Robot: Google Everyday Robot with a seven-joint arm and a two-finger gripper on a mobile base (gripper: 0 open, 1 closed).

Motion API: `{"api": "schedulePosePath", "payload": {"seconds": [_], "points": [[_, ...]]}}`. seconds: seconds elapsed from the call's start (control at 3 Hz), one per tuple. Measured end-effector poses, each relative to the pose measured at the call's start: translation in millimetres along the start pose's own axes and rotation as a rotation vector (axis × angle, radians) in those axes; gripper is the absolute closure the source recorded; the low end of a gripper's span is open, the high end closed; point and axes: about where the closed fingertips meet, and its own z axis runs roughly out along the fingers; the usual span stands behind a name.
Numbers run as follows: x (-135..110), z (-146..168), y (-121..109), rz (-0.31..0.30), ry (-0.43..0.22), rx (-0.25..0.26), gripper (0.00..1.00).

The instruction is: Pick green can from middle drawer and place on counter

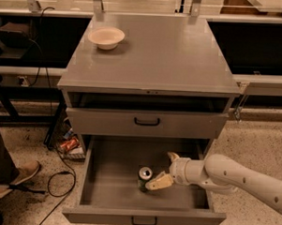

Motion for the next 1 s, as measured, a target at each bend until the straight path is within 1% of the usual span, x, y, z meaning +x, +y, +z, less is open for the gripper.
{"api": "schedulePosePath", "payload": {"seconds": [0.33,0.67,1.0], "points": [[16,19,3,-0.013,0.023,-0.005,0.0],[28,42,10,-0.023,0.029,-0.031,0.0],[33,53,14,-0.021,0.025,-0.051,0.0]]}}
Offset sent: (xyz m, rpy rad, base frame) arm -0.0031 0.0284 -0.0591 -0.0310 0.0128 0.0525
